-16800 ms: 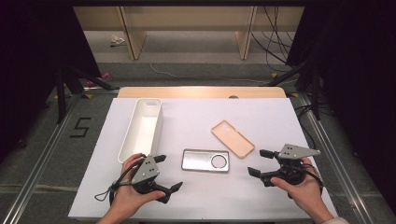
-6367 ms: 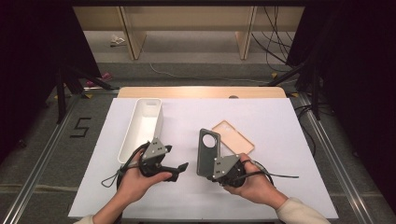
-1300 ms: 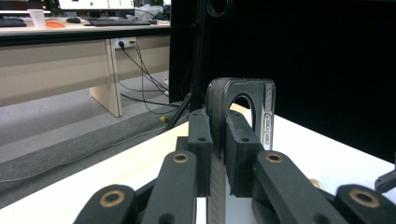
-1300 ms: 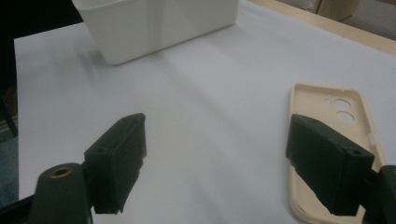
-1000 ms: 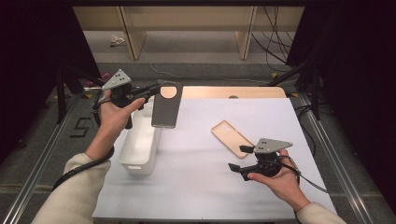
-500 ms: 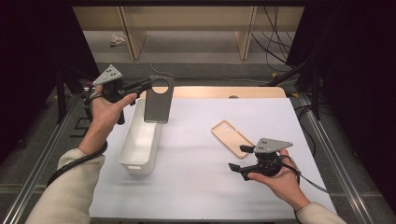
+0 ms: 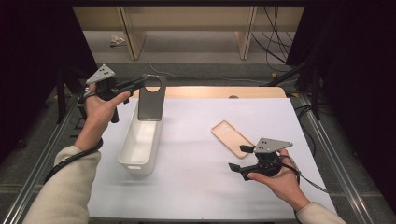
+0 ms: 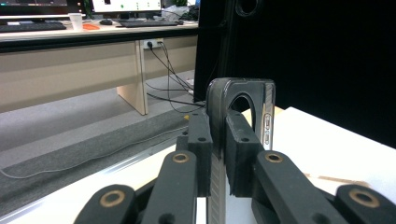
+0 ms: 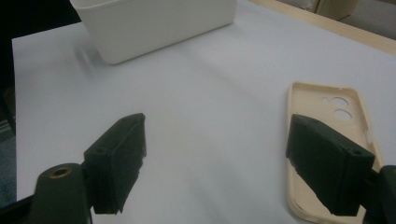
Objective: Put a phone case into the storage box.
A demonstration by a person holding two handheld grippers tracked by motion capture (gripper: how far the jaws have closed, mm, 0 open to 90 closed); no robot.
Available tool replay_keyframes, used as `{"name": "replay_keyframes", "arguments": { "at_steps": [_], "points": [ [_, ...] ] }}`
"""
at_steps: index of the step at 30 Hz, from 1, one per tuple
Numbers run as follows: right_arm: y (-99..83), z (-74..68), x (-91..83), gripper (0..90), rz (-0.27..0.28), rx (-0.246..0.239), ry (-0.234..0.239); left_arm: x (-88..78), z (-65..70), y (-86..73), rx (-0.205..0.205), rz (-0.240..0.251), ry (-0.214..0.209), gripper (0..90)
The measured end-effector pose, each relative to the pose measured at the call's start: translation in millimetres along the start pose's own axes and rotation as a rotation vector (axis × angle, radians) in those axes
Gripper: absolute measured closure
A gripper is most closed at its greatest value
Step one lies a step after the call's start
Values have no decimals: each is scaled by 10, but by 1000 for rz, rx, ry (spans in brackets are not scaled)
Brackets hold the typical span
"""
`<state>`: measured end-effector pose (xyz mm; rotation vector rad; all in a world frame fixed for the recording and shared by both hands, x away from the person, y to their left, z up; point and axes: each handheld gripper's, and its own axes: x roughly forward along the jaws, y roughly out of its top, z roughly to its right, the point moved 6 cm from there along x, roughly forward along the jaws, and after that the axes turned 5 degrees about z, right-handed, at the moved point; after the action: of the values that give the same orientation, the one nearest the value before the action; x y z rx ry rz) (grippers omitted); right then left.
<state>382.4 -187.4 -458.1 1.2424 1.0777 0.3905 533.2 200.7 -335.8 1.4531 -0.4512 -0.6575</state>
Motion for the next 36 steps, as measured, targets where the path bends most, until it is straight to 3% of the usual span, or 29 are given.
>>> {"name": "replay_keyframes", "arguments": {
  "at_steps": [36],
  "points": [
    [-10,0,12,210,-1,3,6,84,-303,-118,15,-30,49,815]
  ]
}}
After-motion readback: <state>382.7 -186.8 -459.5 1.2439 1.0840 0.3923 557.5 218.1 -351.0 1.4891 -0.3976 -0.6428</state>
